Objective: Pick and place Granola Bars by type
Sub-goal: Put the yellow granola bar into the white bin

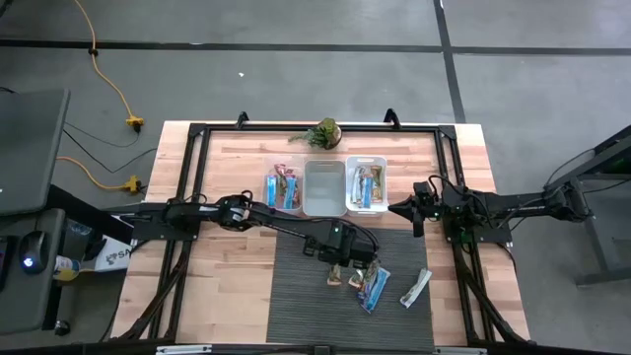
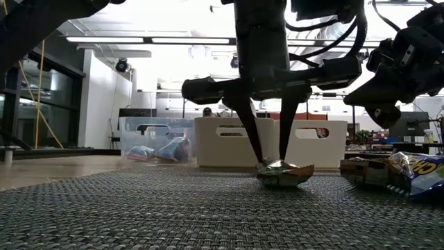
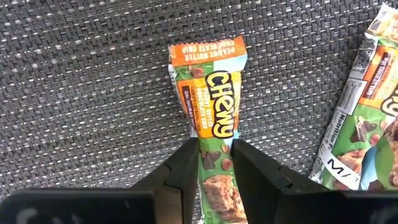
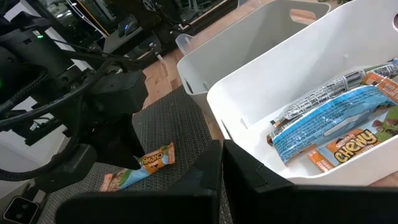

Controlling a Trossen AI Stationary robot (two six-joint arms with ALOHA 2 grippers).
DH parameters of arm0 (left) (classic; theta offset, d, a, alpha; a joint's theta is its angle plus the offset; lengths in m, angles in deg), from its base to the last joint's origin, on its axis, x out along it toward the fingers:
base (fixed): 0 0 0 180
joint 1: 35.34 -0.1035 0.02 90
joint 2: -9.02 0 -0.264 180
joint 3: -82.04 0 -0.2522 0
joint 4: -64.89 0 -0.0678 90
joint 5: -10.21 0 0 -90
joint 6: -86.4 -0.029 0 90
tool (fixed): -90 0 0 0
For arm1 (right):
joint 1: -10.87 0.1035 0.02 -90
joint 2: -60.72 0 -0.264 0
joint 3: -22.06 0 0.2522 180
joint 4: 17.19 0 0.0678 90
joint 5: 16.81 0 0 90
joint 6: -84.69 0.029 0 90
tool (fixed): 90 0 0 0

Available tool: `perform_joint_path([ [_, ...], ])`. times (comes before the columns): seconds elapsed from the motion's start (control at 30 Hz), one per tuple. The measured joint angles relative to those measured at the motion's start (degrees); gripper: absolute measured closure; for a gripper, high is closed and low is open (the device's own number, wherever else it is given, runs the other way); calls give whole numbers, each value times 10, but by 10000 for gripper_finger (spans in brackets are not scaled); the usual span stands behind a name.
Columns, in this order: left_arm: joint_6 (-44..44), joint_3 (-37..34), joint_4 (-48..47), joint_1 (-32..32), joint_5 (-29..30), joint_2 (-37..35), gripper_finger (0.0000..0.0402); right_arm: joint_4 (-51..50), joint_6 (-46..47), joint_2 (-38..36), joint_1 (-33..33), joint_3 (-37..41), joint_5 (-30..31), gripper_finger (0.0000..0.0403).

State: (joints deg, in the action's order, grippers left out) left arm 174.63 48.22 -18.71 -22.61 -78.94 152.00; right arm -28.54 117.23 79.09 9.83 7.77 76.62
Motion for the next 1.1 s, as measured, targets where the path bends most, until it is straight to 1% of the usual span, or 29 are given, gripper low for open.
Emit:
perform_joint_path([
  [0.1, -25, 0, 6, 0, 0, 0, 307, 0, 0, 0, 0, 0, 0, 402],
  [0.23, -29, 0, 12, 0, 11, 0, 299, 0, 0, 0, 0, 0, 0, 402],
  [0.37, -29, 0, 12, 0, 23, 0, 275, 0, 0, 0, 0, 0, 0, 402],
  [0.53, -40, 2, 15, 0, 15, 4, 241, 0, 0, 0, 0, 0, 0, 402],
  [0.63, -40, 1, 14, 0, 11, 7, 230, 0, 0, 0, 0, 0, 0, 402],
  [0.93, -42, 1, 22, 0, 12, 16, 228, 0, 0, 0, 0, 0, 0, 402],
  [1.1, -43, 1, 22, 0, 23, 16, 228, 0, 0, 0, 0, 0, 0, 402],
])
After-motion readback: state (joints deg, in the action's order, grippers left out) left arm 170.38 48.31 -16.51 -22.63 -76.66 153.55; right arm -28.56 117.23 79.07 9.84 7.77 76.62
